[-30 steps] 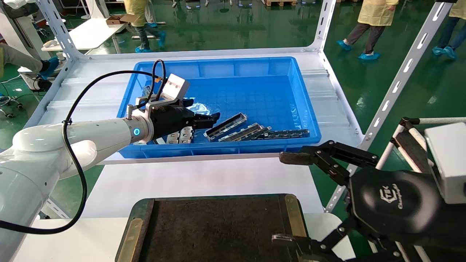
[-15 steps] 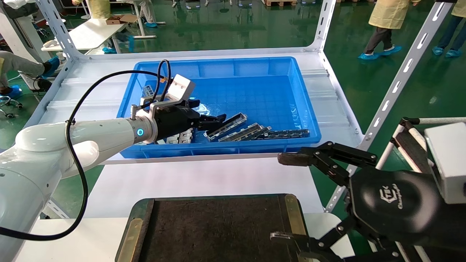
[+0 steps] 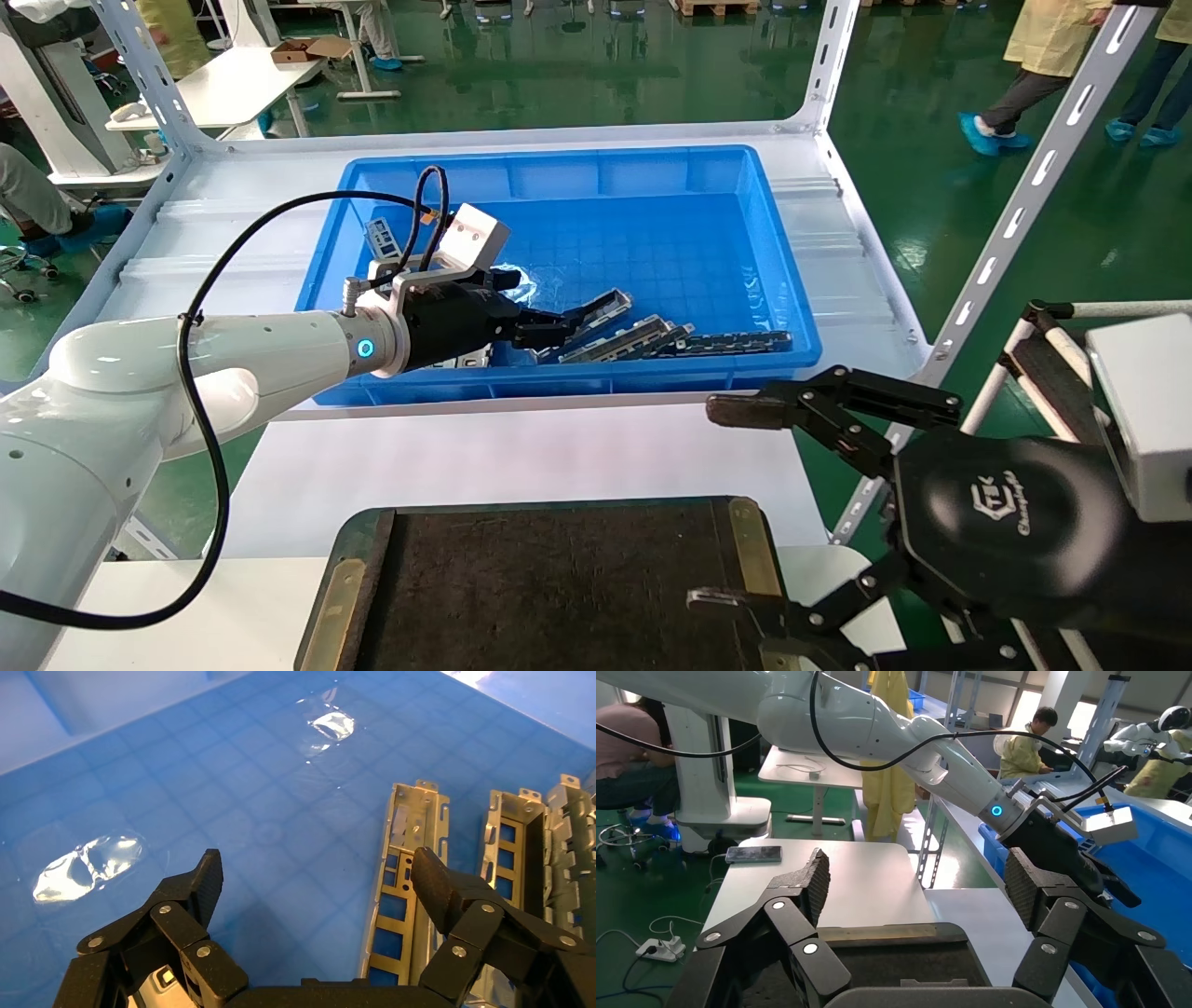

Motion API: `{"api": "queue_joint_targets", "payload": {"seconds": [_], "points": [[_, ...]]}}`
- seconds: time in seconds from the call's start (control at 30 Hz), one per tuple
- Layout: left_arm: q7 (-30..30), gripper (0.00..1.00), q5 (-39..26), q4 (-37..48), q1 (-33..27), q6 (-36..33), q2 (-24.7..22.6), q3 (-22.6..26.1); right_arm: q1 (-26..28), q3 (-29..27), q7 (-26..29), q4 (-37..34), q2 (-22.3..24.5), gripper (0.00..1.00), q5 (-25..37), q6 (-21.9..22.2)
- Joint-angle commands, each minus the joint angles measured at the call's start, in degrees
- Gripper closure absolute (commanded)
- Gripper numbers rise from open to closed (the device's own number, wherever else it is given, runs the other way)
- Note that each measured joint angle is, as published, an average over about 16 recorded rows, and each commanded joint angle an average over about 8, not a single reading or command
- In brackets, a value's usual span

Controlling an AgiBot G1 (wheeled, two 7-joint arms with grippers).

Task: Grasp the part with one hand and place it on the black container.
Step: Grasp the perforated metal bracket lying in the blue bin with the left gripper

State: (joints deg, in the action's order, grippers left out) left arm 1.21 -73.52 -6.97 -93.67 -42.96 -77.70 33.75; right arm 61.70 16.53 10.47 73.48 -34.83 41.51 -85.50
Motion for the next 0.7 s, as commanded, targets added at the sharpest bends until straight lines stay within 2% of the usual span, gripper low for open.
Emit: {"api": "queue_joint_targets", "payload": {"seconds": [0.03,0.7], "points": [[0.38,1.00,0.10,-0.17,0.13,0.39,-0.04,0.23,0.00,0.01,0.00,0.00,0.00,1.00,-0.01,0.00],[2.52,1.00,1.24,-1.13,1.02,2.48,0.09,2.89,0.02,0.08,-0.04,0.00,0.03,1.00,-0.06,0.04]]}}
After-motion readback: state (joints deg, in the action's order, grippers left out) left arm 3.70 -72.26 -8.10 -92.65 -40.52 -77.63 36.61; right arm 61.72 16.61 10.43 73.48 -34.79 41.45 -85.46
